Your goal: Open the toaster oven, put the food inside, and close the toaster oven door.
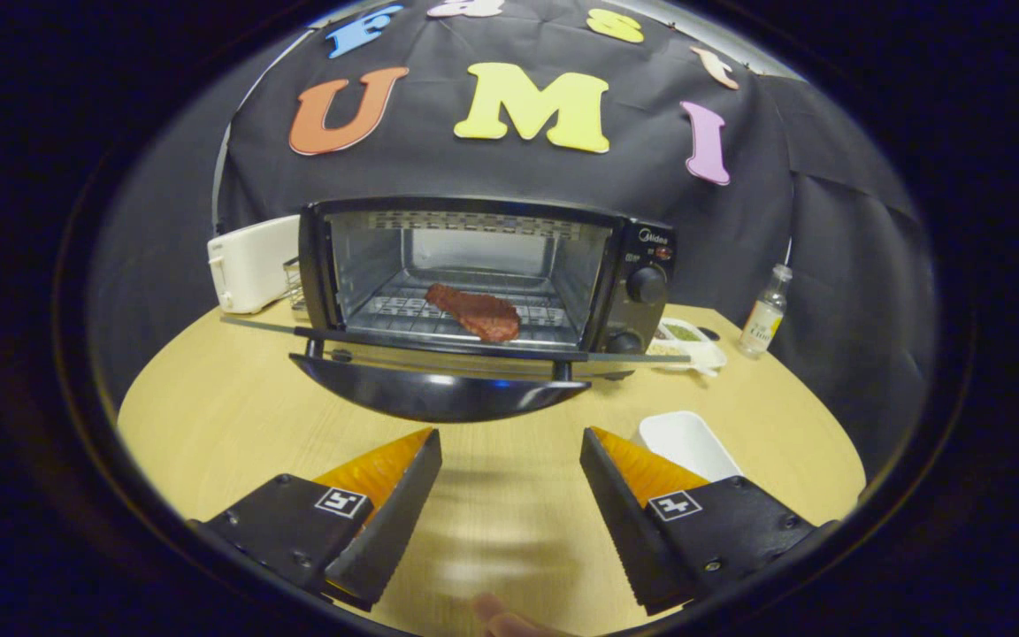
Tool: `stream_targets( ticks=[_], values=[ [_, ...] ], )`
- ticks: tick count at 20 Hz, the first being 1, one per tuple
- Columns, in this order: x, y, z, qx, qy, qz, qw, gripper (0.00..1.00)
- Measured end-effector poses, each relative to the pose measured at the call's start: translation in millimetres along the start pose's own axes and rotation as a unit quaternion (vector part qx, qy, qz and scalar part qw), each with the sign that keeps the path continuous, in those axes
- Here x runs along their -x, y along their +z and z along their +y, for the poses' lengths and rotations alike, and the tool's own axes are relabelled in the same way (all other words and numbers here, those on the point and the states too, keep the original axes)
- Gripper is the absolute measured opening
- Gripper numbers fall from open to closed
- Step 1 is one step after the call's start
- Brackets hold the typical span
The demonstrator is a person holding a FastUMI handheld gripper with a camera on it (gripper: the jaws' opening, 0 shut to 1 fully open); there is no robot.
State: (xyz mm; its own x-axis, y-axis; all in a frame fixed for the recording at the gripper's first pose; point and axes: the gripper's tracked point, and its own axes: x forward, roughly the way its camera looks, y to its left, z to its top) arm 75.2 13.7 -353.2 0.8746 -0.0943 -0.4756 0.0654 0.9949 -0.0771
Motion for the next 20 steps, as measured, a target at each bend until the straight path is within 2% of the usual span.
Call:
stream_targets(
  ticks=[9, 18, 20],
  values=[
    [-14.3, 69.4, -8.3, 0.059, -0.023, -0.041, 0.997, 1.0],
    [-8.9, 134.1, -4.4, 0.036, -0.017, -0.093, 0.995, 1.0],
    [6.7, 148.9, -1.4, 0.017, 0.0, -0.119, 0.993, 1.0]
  ],
)
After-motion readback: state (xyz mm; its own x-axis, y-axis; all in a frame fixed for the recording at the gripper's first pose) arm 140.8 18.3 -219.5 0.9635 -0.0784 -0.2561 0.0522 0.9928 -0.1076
